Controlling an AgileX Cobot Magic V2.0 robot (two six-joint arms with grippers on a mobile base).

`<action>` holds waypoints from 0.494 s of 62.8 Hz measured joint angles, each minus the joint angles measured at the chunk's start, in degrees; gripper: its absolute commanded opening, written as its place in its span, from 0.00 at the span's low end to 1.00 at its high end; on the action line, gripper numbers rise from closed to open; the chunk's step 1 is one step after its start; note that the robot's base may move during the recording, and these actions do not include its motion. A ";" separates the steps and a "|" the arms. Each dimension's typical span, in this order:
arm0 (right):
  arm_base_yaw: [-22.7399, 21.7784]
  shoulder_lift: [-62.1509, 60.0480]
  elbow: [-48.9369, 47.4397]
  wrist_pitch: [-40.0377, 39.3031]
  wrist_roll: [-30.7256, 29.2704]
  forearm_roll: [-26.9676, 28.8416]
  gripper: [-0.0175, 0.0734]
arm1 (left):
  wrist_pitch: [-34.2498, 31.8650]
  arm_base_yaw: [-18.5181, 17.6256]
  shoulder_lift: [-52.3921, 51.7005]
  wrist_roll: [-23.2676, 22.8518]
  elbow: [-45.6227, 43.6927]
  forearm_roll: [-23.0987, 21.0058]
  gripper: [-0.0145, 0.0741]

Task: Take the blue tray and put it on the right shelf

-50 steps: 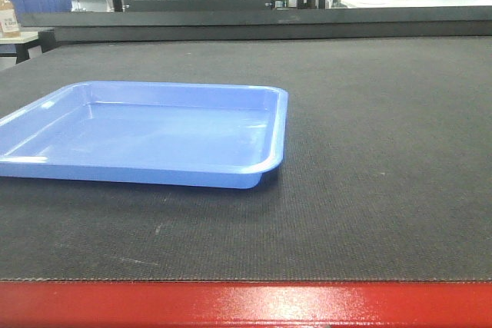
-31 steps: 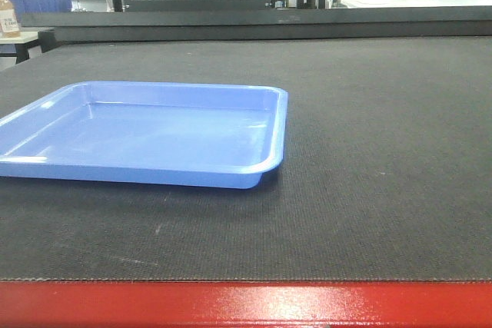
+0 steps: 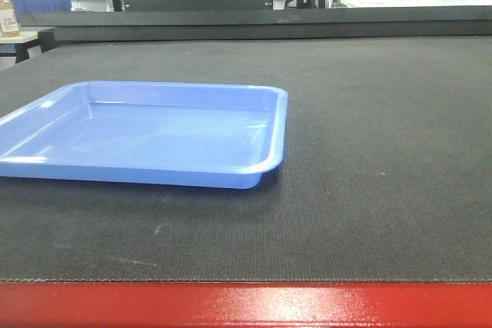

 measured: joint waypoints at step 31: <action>0.00 17.55 -35.73 7.58 -0.09 0.13 0.73 | 22.53 0.00 17.42 0.00 -37.85 5.06 0.54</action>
